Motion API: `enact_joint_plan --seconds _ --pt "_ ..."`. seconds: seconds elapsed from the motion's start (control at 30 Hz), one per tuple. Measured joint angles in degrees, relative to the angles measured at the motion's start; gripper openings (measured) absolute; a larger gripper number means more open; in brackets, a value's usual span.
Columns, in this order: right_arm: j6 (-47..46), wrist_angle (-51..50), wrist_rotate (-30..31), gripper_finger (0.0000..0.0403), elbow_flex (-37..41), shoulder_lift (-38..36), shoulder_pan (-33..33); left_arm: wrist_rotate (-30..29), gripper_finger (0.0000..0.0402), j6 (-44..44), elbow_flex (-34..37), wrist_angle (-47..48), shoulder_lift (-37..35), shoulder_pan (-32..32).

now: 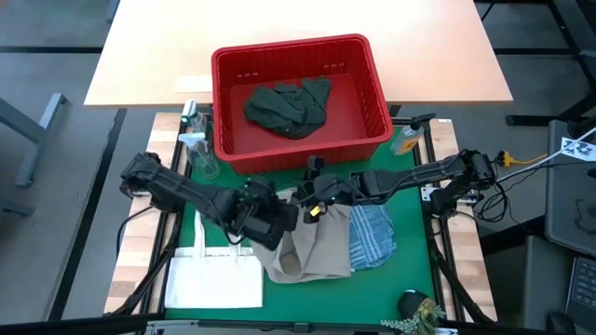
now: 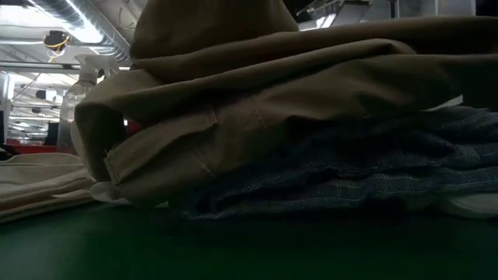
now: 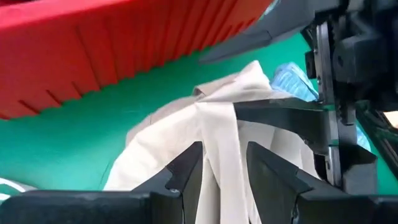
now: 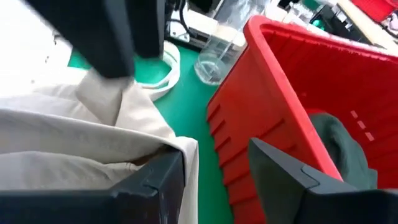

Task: Fold Laundry from Bin
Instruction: Fold the light brown shorts

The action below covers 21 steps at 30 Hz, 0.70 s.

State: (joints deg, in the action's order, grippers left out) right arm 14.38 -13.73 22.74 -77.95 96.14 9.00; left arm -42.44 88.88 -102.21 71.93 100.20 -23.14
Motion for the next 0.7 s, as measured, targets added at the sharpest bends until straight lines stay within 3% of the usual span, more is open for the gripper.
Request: enact_joint_plan --seconds 0.2,0.7 --pt "0.0 1.3 -3.4 0.0172 0.0 0.0 0.0 3.4 0.0119 -2.4 0.0 -2.7 1.0 1.9" --pt "0.0 3.4 -4.4 0.0172 0.0 0.1 0.0 7.1 0.011 -6.2 0.0 -2.7 1.8 3.0"
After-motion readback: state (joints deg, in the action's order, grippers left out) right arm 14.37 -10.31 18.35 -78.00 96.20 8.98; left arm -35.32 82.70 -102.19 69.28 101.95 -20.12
